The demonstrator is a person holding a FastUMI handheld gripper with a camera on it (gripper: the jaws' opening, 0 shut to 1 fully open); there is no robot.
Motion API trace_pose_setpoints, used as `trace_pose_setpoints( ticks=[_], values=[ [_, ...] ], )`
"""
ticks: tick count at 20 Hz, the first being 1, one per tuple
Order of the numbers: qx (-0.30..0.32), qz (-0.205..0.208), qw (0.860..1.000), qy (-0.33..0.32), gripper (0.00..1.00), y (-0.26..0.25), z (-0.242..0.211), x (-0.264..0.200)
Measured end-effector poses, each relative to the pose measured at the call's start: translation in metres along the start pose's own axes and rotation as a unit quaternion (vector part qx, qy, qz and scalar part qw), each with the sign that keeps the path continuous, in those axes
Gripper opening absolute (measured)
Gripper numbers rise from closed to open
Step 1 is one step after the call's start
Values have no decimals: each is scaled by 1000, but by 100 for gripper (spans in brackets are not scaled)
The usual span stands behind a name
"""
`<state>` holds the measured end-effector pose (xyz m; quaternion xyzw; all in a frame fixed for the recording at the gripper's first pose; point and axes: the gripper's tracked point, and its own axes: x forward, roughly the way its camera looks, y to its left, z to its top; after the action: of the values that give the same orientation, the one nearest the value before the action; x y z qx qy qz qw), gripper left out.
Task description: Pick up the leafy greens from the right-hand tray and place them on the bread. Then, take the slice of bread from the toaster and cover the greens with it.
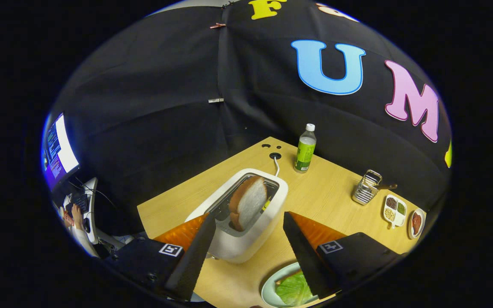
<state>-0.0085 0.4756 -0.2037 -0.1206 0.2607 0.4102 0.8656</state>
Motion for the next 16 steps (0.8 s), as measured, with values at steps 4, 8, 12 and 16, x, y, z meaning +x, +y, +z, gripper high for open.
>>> trace_pose_setpoints(
  ticks=[4, 8, 12, 16],
  values=[
    [-15, -24, 1000, 5, 99, 4, 1, 32],
    [-17, -51, 998, 17, 99, 1, 1, 62],
    [-22, -70, 997, 31, 91, -3, -1, 80],
    [-10, -83, 996, 36, 57, -7, -2, 86]
  ],
)
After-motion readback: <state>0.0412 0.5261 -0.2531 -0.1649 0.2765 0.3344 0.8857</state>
